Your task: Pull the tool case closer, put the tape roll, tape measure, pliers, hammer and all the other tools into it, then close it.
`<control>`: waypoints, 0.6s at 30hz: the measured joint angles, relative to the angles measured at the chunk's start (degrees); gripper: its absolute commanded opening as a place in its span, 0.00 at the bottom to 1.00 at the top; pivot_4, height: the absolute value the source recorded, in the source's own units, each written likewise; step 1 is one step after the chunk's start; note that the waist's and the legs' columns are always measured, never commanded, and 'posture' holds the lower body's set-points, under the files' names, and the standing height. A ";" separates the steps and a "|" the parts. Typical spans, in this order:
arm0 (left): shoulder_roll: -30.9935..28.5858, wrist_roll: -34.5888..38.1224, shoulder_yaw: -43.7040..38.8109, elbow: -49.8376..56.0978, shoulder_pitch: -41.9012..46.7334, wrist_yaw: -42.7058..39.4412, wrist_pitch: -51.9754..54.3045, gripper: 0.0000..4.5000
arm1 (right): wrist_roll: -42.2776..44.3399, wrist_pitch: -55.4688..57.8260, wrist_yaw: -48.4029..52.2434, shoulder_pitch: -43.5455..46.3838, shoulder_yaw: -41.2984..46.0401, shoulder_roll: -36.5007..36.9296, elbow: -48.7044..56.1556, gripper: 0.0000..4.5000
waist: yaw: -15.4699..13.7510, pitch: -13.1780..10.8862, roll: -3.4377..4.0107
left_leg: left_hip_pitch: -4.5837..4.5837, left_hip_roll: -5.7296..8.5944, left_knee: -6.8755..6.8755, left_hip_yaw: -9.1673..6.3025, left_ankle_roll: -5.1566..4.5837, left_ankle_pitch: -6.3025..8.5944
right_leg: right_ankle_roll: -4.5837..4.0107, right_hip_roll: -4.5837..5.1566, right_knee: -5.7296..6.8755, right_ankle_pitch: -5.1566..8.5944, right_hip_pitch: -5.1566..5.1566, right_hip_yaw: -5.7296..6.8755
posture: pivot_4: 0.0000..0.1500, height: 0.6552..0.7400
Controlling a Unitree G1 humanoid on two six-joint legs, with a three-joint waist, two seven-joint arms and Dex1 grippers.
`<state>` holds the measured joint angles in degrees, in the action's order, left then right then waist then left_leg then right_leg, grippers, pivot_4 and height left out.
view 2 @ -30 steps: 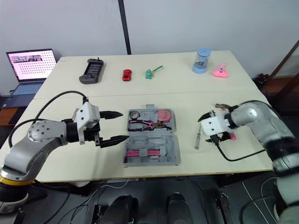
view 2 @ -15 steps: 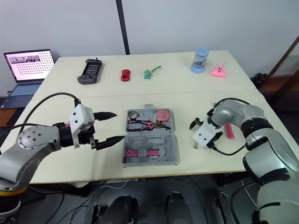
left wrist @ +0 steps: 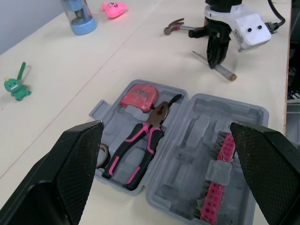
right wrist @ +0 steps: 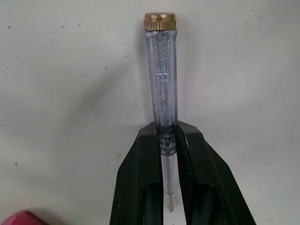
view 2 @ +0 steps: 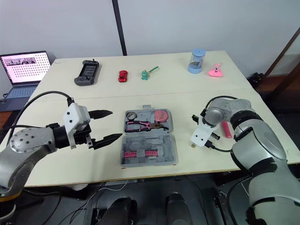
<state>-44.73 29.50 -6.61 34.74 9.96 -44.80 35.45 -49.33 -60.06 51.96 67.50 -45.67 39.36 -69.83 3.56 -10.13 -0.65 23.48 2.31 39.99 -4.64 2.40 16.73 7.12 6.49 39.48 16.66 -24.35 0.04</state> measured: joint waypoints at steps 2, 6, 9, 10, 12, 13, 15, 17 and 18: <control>-0.02 0.01 0.01 0.00 0.01 0.00 0.15 1.00 | 0.67 0.18 0.35 -0.06 0.43 0.06 -0.07 0.01 | 0.10 -0.01 0.01 | 0.00 0.00 0.00 0.00 0.00 0.00 | 0.00 0.00 0.00 0.00 -0.01 0.00 | 1.00 0.24; -0.01 0.00 0.18 -0.02 0.53 -0.07 0.20 1.00 | 13.24 8.31 11.21 -2.46 9.79 -0.01 1.11 0.01 | 0.05 -0.05 0.06 | 0.03 -0.01 -0.01 -0.01 -0.01 0.00 | 0.00 0.02 0.00 0.00 -0.02 -0.01 | 1.00 0.24; 0.36 0.43 0.38 -0.17 1.87 -0.08 0.22 1.00 | 24.23 23.50 21.98 -6.80 17.95 0.51 8.78 0.01 | -0.51 -0.05 0.06 | 0.05 -0.06 0.02 -0.05 -0.01 0.01 | 0.01 0.05 0.00 0.00 -0.01 0.00 | 1.00 0.24; 0.72 1.04 0.49 -0.22 2.56 -0.06 0.24 1.00 | 27.10 30.77 23.99 -9.62 20.61 1.01 13.91 0.01 | -1.00 -0.04 0.06 | 0.05 -0.07 0.01 -0.06 -0.05 0.03 | 0.00 0.07 -0.01 0.00 0.00 0.00 | 1.00 0.24; 1.15 1.80 0.58 -0.33 3.51 -0.06 0.26 1.00 | 29.96 46.28 24.38 -16.03 24.71 2.08 25.02 0.01 | -1.75 -0.05 0.08 | 0.11 -0.04 0.03 -0.13 -0.08 0.04 | 0.00 0.17 0.00 0.00 -0.01 0.05 | 1.00 0.24; 1.15 1.98 0.60 -0.38 3.73 -0.07 0.26 1.00 | 30.30 54.19 24.65 -18.27 25.85 2.47 29.25 0.01 | -2.01 -0.06 0.11 | 0.11 -0.01 0.03 -0.12 -0.08 0.05 | 0.00 0.20 0.00 0.00 -0.02 0.05 | 1.00 0.24; 1.14 2.26 0.67 -0.52 4.00 -0.10 0.26 1.00 | 30.57 75.09 25.53 -22.03 28.28 2.85 37.85 0.01 | -2.70 -0.05 0.14 | 0.11 0.01 0.03 -0.09 -0.25 0.14 | 0.01 0.23 -0.01 0.00 -0.03 0.05 | 1.00 0.24; 1.14 2.36 0.76 -0.65 4.13 -0.15 0.25 1.00 | 31.54 89.88 25.09 -25.05 30.93 2.89 44.44 0.01 | -2.90 -0.04 0.12 | 0.11 0.01 0.03 -0.13 -0.26 0.14 | 0.00 0.22 -0.01 0.00 -0.01 0.09 | 1.00 0.24; 1.13 2.37 0.78 -0.87 4.16 -0.18 0.25 1.00 | 32.31 97.60 23.86 -26.92 32.66 2.28 48.33 0.01 | -2.95 -0.04 0.12 | 0.11 0.01 0.03 -0.15 -0.26 0.14 | 0.00 0.22 -0.01 0.00 0.00 0.10 | 1.00 0.24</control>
<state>-43.61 31.87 -5.83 33.86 14.12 -44.97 35.70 -17.02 37.54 75.82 40.58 -13.01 41.64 -21.50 0.61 -10.17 -0.52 23.60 2.32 40.02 -4.79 2.14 16.87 7.12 6.72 39.47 16.65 -24.35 0.14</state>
